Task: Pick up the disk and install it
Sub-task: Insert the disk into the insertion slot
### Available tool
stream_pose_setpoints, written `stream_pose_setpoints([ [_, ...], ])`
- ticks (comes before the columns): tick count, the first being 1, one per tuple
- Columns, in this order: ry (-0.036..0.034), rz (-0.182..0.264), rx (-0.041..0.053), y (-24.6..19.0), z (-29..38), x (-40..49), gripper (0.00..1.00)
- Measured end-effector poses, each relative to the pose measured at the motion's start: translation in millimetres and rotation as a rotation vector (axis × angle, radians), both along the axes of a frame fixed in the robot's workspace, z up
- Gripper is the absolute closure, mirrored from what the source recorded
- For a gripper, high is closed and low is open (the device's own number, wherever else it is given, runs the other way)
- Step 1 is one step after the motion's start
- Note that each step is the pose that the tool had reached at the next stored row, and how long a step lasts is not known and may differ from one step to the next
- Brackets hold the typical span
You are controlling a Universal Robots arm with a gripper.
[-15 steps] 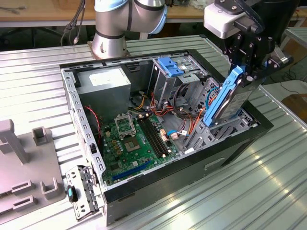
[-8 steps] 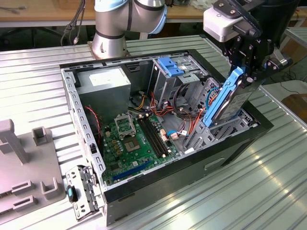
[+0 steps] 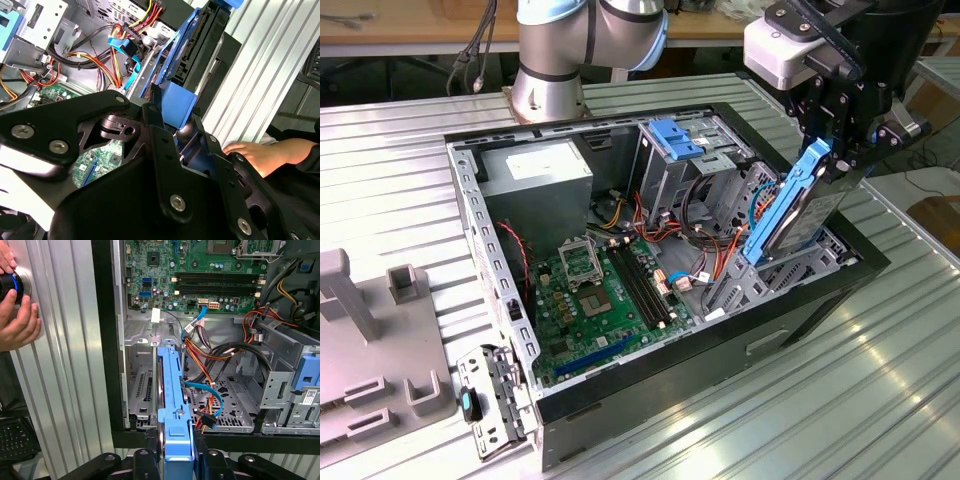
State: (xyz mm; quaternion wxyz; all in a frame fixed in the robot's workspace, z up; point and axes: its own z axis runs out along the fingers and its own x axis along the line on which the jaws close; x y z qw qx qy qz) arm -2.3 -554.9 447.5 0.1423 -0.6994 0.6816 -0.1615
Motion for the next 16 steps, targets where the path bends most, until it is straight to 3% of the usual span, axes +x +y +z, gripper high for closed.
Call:
stream_pose_setpoints([
  [5,0.0,0.0,0.001,0.0,0.0,0.0,0.63],
  [8,-0.0051,0.0,0.0172,0.0,0.8,0.0,0.63],
  [14,-0.0283,0.0,0.0401,0.0,2.8,-0.1,0.63],
  [16,-0.0356,0.0,0.041,-0.1,2.8,0.0,0.63],
])
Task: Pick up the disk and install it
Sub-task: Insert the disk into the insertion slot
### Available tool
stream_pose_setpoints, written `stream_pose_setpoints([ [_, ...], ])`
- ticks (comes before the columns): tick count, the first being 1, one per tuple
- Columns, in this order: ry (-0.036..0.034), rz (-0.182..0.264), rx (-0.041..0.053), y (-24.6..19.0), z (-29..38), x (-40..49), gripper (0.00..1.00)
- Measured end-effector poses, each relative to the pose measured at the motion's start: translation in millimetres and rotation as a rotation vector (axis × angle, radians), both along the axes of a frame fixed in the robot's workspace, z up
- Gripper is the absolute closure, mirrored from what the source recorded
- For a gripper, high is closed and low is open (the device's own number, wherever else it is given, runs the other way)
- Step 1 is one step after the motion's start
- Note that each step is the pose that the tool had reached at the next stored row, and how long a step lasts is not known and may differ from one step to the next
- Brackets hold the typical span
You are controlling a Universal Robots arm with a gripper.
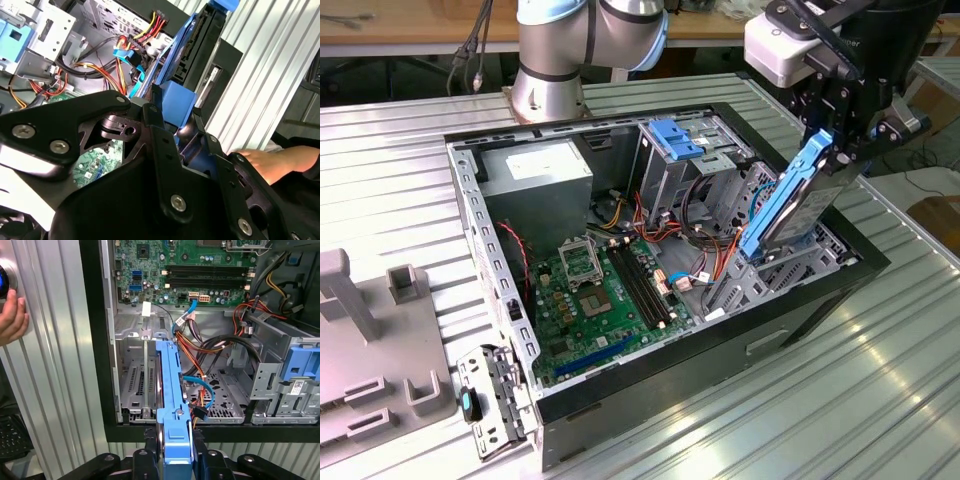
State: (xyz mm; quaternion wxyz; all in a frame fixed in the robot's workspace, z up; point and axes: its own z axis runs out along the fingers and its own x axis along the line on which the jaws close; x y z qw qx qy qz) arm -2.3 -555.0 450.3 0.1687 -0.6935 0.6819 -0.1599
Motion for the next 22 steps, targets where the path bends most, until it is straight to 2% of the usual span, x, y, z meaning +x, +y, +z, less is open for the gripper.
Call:
stream_pose_setpoints([
  [2,-0.0042,0.0,0.0,-0.8,-0.4,-0.1,0.63],
  [13,-0.005,0.0,0.0,-1.6,-1.1,0.0,0.63],
  [15,-0.0085,0.0,-0.0002,-1.6,-1.0,0.1,0.63],
  [19,-0.0225,0.0,-0.0001,-1.6,-0.7,0.0,0.63],
  [22,-0.0227,0.001,-0.0001,-1.6,-0.8,0.0,0.63],
])
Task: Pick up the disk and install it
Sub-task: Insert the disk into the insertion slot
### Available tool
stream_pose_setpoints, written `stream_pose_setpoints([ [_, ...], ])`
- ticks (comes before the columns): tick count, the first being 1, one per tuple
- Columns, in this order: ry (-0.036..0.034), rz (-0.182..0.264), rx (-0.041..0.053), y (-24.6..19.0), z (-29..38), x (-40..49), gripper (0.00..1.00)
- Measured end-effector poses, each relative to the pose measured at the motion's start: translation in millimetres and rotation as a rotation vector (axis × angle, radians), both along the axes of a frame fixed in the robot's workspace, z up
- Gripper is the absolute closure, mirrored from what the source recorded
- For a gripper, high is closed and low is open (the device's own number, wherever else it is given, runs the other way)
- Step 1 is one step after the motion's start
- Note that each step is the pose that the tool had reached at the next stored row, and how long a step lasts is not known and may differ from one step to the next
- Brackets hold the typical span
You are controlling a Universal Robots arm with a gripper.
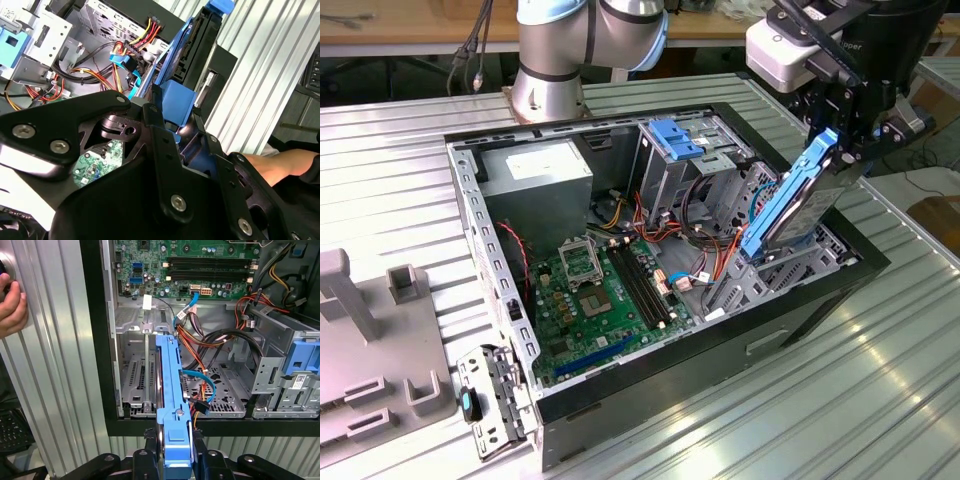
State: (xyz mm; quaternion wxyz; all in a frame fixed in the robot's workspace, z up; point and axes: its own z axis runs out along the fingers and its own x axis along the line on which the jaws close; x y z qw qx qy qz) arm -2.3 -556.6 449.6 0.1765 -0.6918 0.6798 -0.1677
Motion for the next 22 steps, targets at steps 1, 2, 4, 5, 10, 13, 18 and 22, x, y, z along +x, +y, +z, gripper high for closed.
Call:
stream_pose_setpoints([
  [1,0.0,0.0,-0.0001,0.0,0.0,0.0,0.63],
  [2,0.0,0.0,-0.0001,0.0,0.0,0.0,0.63],
  [4,0.0,0.0,-0.0001,0.0,0.3,0.0,0.63],
  [5,0.0,0.0,-0.0001,0.0,1.2,0.0,0.63],
  [10,-0.0081,0.0,-0.0001,0.0,5.6,-0.5,0.63],
  [13,-0.0143,0.0,-0.0008,0.0,7.3,-1.3,0.63],
  [18,-0.0329,0.002,-0.004,-2.5,8.7,-11.7,0.63],
  [22,-0.0797,0.004,-0.0039,-6.9,8.6,-17.6,0.63],
])
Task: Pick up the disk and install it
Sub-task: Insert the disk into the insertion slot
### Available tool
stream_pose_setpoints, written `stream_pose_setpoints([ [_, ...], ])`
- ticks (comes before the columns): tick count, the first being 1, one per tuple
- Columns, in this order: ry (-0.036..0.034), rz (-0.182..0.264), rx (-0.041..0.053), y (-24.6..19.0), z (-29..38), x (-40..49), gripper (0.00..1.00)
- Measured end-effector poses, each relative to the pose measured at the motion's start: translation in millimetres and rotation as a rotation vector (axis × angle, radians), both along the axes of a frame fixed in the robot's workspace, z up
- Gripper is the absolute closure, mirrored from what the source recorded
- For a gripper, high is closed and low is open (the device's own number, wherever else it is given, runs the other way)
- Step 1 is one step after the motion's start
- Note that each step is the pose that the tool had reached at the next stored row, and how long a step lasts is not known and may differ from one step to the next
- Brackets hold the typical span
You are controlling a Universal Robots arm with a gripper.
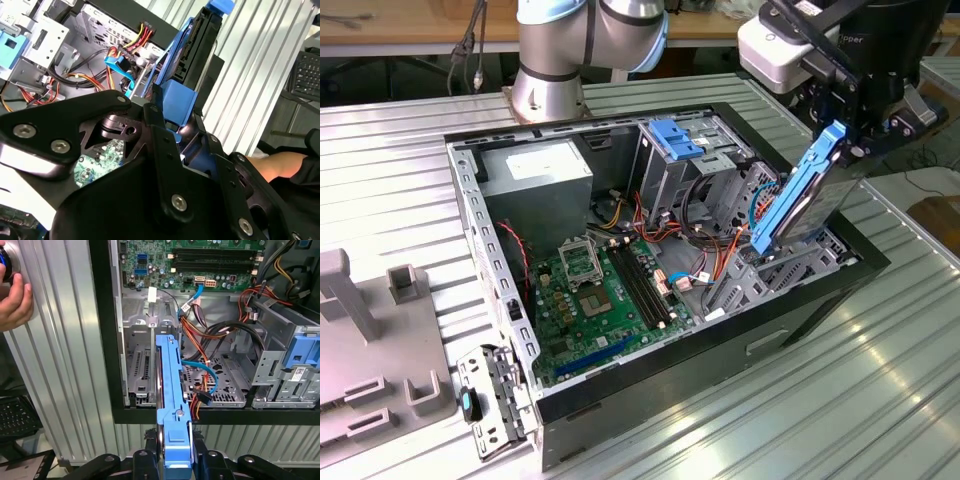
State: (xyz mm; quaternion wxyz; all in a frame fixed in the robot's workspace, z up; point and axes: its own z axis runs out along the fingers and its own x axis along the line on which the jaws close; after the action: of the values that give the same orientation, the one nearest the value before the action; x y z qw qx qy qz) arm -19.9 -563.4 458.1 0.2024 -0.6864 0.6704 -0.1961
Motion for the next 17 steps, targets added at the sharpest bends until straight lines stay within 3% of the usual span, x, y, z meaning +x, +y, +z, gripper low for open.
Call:
stream_pose_setpoints([
  [1,-0.0081,0.001,0.0,-1.0,-0.4,-1.1,0.63],
  [3,-0.015,0.003,0.0003,-2.5,-1.7,-3.3,0.63],
  [6,-0.0198,0.006,0.0026,-3.5,-4.2,-7.7,0.63],
  [11,-0.0416,0.021,0.0052,-3.6,-6.2,-10.3,0.63],
  [16,-0.0556,0.03,0.009,-3.8,-9.7,-16.7,0.63],
  [17,-0.0714,0.03,0.0103,-4.6,-11.3,-20.5,0.63],
])
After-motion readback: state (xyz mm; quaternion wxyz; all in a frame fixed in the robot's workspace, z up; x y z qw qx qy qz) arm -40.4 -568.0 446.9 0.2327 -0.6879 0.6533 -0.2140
